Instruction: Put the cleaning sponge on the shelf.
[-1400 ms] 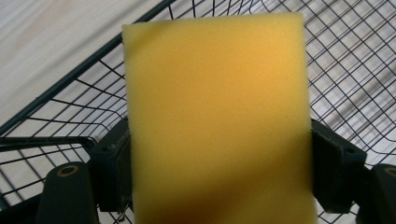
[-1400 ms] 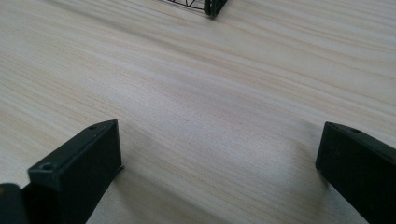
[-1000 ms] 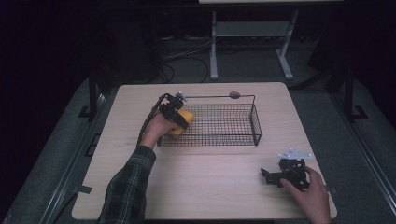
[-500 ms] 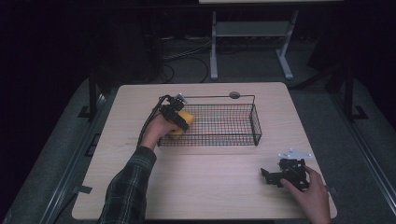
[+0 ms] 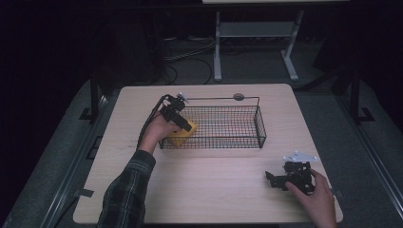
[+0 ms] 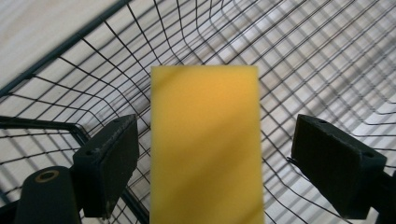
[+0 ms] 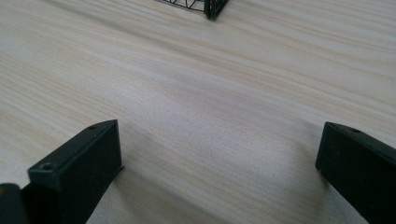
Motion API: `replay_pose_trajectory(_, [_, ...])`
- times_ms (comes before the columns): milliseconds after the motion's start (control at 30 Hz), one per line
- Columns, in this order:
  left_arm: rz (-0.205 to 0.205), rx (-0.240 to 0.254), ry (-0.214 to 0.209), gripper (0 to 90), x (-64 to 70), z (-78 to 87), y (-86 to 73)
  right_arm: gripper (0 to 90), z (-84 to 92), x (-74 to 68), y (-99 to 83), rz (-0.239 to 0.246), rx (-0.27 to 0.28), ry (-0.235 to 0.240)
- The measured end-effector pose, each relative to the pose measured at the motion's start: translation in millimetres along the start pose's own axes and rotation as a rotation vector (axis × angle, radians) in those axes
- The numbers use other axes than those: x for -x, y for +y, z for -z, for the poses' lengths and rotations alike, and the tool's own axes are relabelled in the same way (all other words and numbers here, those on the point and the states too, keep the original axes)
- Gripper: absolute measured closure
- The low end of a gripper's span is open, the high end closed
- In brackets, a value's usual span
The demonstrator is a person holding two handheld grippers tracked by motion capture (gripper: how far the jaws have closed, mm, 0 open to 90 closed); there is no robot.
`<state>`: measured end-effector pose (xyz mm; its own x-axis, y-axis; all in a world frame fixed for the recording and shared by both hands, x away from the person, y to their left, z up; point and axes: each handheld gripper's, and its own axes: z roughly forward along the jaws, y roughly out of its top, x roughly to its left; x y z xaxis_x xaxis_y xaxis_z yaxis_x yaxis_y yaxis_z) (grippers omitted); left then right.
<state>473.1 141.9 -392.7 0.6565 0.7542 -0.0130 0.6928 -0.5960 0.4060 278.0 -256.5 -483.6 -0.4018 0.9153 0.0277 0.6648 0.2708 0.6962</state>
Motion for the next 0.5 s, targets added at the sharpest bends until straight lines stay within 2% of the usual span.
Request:
replay_pose_trajectory(300, [-0.003, 0.065, -0.008, 14.9, 2.4, 28.8, -14.5, 0.0, 0.0, 0.0, 0.0, -0.001, 0.000, 0.000])
replay_pose_trajectory(500, [0.000, 0.102, -0.003, 15.1, 2.7, 45.4, -31.0, 0.0, 0.0, 0.0, 0.0, 0.000, 0.000, 0.000])
